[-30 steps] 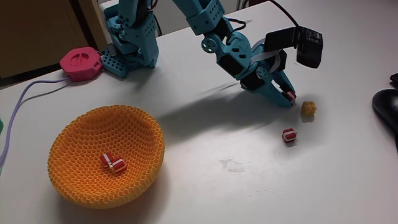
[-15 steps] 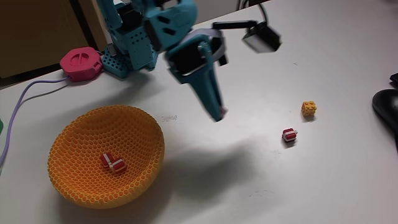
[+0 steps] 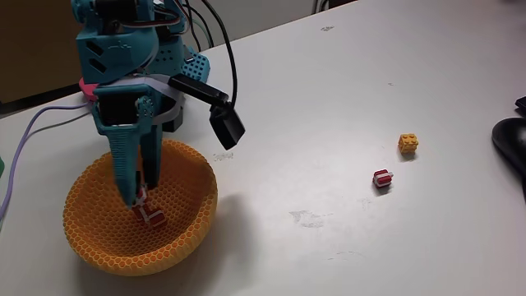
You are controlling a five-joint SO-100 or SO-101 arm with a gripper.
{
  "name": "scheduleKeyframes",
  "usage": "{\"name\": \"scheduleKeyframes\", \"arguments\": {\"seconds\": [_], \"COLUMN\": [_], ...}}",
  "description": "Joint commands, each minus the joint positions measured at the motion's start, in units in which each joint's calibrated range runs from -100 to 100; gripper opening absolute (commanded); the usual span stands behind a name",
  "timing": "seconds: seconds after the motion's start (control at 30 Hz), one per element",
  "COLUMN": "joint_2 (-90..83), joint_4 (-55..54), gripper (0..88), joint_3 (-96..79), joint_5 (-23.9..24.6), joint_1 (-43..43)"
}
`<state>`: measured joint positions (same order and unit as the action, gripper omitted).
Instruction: Place cube pieces into the yellow basket
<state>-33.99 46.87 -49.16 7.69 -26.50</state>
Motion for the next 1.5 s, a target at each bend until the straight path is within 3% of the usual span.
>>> {"name": "scheduleKeyframes", "arguments": {"seconds": [0.0,0.3,0.37,0.47,0.53,0.63,0.77,1.03,1.47], "joint_2": [-2.1,-2.3,-1.5,2.5,4.4,6.7,16.9,37.8,59.2], "joint_4": [2.7,8.9,8.8,7.2,1.7,-17.0,-41.0,-58.1,-61.0], "gripper": [46.6,45.8,44.9,40.3,37.9,35.0,34.0,32.5,28.7], "joint_3": [2.4,10.6,14.8,22.9,22.2,10.1,-2.0,3.8,25.7], "joint_5": [2.4,9.5,11.6,18.8,25.1,34.8,42.3,44.2,44.8], "joint_1": [0.6,9.3,14.0,25.6,34.0,45.3,54.4,57.6,59.8]}}
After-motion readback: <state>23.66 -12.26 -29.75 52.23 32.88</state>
